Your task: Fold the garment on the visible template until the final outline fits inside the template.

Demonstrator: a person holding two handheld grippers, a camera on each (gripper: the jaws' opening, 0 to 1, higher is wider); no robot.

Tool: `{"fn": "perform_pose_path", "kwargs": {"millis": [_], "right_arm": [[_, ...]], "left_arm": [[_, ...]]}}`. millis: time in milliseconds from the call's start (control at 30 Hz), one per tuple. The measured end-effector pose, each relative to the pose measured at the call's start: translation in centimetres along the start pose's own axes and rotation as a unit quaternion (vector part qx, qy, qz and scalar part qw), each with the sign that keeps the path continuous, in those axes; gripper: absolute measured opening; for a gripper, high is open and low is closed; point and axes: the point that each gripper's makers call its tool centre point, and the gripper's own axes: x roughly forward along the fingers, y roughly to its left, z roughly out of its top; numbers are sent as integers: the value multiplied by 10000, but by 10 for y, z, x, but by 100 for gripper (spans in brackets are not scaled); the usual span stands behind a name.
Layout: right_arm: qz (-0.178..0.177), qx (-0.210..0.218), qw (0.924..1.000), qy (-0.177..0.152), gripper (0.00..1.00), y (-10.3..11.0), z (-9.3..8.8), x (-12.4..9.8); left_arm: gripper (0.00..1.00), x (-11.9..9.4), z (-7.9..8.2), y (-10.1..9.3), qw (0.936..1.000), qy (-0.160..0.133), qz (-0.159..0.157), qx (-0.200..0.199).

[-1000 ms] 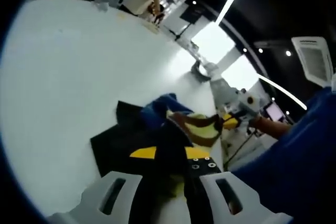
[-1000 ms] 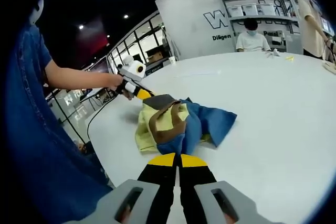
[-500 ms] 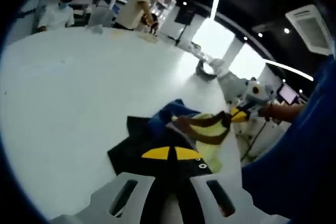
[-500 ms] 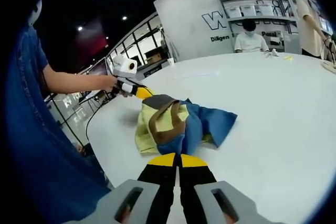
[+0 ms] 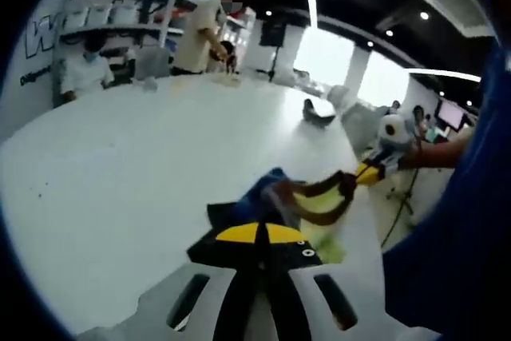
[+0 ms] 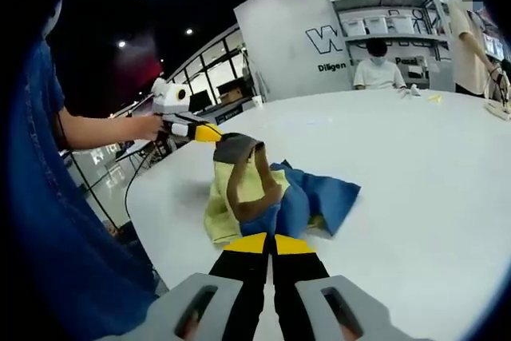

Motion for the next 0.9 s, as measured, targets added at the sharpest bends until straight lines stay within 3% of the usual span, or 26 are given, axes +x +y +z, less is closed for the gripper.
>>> {"fn": "perform_pose_path", "kwargs": {"millis": [167,267,433,600,733,900], "right_arm": [[-240,-68,9989,-402,0,-8,28,4],[-297,-189,9977,-575,0,-9,45,4],[-330,-432,9954,-795,0,-10,68,6],[-240,-607,9934,-948,0,-6,85,9],[41,-899,9907,-1023,0,14,103,16],[154,-953,9874,-1251,0,25,124,18]], "left_arm": [[0,-21,10,-1,9993,-236,273,83],[0,-31,6,2,9989,-306,356,32],[0,-51,7,-12,9970,-545,555,-44],[0,-73,4,-24,9944,-763,723,-117],[0,-100,-9,-40,9906,-907,994,-248],[0,-118,-3,-43,9853,-1185,1168,-376]]}}
